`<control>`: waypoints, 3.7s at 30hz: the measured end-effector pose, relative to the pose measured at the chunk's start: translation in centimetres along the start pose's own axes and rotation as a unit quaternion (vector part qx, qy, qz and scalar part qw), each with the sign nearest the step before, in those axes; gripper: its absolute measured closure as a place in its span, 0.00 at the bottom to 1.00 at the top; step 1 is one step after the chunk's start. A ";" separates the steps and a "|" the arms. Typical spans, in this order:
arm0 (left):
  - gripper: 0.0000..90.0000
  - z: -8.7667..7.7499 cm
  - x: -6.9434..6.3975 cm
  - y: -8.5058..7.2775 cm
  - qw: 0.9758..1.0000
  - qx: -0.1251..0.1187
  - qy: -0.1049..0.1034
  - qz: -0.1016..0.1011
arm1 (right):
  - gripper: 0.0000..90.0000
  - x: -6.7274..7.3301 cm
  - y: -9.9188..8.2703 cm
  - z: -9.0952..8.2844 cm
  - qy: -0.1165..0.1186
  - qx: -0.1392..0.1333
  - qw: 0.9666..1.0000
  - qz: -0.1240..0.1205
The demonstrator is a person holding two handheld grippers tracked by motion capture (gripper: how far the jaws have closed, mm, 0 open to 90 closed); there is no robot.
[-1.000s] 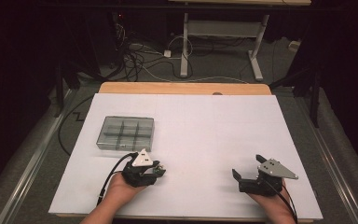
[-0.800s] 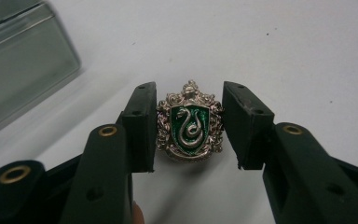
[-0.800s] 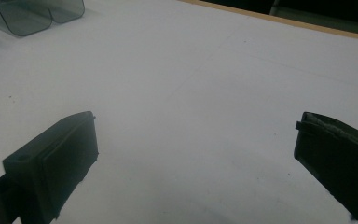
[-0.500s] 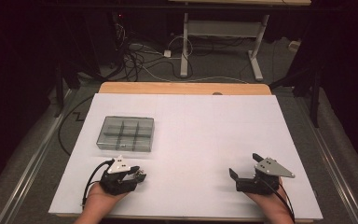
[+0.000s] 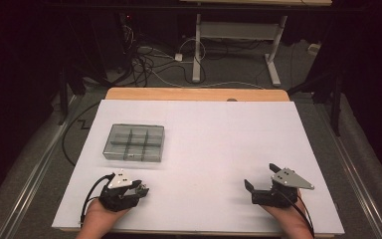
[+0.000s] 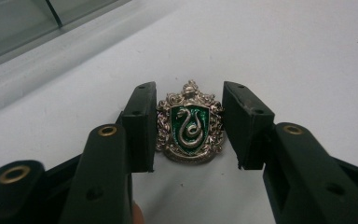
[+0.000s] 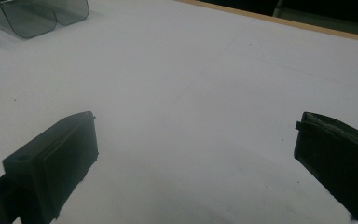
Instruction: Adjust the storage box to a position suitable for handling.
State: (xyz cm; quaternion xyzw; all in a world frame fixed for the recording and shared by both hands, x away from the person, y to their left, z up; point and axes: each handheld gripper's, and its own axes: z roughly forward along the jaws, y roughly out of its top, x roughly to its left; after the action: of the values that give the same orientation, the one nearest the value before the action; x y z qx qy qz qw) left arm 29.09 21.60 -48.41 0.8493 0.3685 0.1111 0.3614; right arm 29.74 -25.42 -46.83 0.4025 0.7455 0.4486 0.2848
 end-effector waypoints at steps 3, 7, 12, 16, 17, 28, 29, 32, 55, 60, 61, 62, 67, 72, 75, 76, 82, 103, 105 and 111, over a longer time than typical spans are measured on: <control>0.61 0.0 0.0 0.0 1.000 -0.001 0.000 0.002 | 0.00 0.0 0.0 0.0 0.000 0.000 1.000 0.000; 0.61 0.1 0.0 0.0 1.000 -0.002 -0.001 0.002 | 0.00 0.0 0.0 0.0 0.000 0.000 1.000 -0.001; 0.61 0.2 0.1 0.1 1.000 -0.004 -0.001 0.004 | 0.00 0.1 0.0 0.0 0.000 0.000 1.000 0.000; 0.60 0.3 0.1 0.2 1.000 -0.005 -0.002 0.003 | 0.00 0.1 0.0 0.0 0.001 -0.001 1.000 -0.002; 0.60 0.4 0.1 0.3 1.000 -0.005 -0.003 0.002 | 0.00 0.0 0.0 0.0 0.001 -0.001 1.000 -0.001; 0.50 0.0 0.7 0.3 0.999 -0.024 -0.012 -0.021 | 0.00 0.0 -0.1 0.0 0.002 0.002 1.000 0.004; 0.50 -0.1 0.8 0.3 0.999 -0.027 -0.012 -0.022 | 0.00 0.0 -0.1 0.0 0.002 0.003 1.000 0.005; 0.49 -0.4 1.1 0.2 0.999 -0.037 -0.007 -0.028 | 0.00 0.0 -0.1 0.0 0.003 0.002 1.000 0.006; 0.61 -3.0 5.0 -1.3 0.989 -0.070 0.075 -0.109 | 0.00 -0.2 -0.3 0.0 0.011 0.004 1.000 0.021; 0.72 -3.2 5.4 -1.5 0.987 -0.072 0.084 -0.120 | 0.01 -0.3 -0.3 0.1 0.015 0.003 1.000 0.023; 0.72 -3.3 5.5 -1.6 0.986 -0.072 0.084 -0.122 | 0.01 -0.3 -0.3 0.1 0.015 0.003 1.000 0.023; 0.77 -3.4 5.7 -1.7 0.985 -0.073 0.085 -0.129 | 0.01 -0.4 -0.3 0.1 0.016 0.001 1.000 0.021; 0.84 -3.7 6.0 -2.0 0.985 -0.076 0.082 -0.131 | 0.01 -0.3 -0.2 0.2 0.017 0.001 1.000 0.025; 0.95 -4.2 6.1 -2.8 0.985 -0.082 0.078 -0.131 | 0.01 -0.4 0.2 0.9 0.025 -0.005 0.999 0.033; 0.97 -4.9 6.1 -3.3 0.983 -0.087 0.090 -0.131 | 0.01 -0.3 0.4 1.4 0.030 -0.005 0.999 0.035; 0.97 -5.0 6.1 -3.4 0.983 -0.089 0.093 -0.131 | 0.01 -0.3 0.4 1.5 0.032 -0.002 0.999 0.038; 0.97 -5.5 6.4 -3.7 0.982 -0.083 0.093 -0.141 | 0.01 -0.2 0.6 2.1 0.027 0.000 0.999 0.039; 0.97 -4.8 7.4 1.8 0.983 -0.109 0.082 -0.125 | 0.00 -1.4 1.0 0.3 0.033 -0.018 0.999 0.024; 0.97 -4.7 7.7 2.5 0.983 -0.110 0.086 -0.120 | 0.00 -1.3 0.9 0.3 0.034 -0.018 0.999 0.021; 0.97 -4.3 9.0 5.2 0.982 -0.118 0.094 -0.115 | 0.00 -1.1 1.1 0.1 0.037 -0.029 0.999 0.016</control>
State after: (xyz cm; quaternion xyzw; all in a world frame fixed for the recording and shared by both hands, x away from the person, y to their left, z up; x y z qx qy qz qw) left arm 36.34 27.83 -42.45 0.7382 0.4805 0.1905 0.4334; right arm 30.76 -26.06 -45.80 0.3892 0.7355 0.4890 0.2614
